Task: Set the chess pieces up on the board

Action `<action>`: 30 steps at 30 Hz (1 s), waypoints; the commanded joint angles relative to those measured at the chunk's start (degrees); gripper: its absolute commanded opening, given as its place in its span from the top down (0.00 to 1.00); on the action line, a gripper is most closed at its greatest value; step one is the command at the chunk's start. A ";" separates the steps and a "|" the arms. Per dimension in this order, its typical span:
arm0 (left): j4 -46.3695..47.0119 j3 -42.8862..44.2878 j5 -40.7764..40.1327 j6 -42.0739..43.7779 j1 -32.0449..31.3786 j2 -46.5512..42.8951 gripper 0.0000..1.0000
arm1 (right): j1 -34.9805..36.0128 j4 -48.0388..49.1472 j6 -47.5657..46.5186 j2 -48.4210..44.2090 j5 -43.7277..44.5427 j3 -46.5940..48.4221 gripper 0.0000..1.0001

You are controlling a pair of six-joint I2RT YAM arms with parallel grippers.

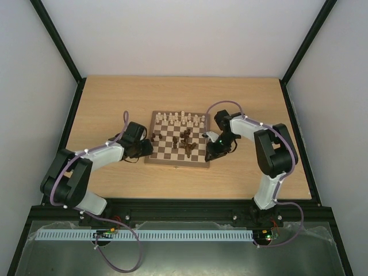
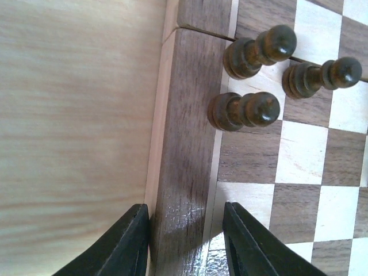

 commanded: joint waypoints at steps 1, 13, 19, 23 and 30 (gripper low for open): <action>-0.36 -4.05 12.64 -1.78 -7.70 -2.61 0.63 | 2.63 -1.96 -4.40 1.22 1.48 -5.05 0.71; -0.25 -10.94 7.99 -7.23 -17.20 -11.59 0.62 | 1.72 -2.37 -7.32 -3.76 3.89 -9.73 0.72; -2.95 -11.47 3.69 -8.66 -17.45 -16.58 0.59 | -0.81 -2.31 -6.92 -6.14 4.95 -9.12 0.70; -8.85 -8.64 -4.25 -10.69 -17.47 -23.87 0.46 | -4.41 -3.56 -6.35 -11.14 6.13 -6.45 0.64; -12.95 0.40 -11.09 -3.90 -16.77 -31.17 0.36 | -6.02 -1.07 -3.35 -26.31 8.26 -2.30 0.52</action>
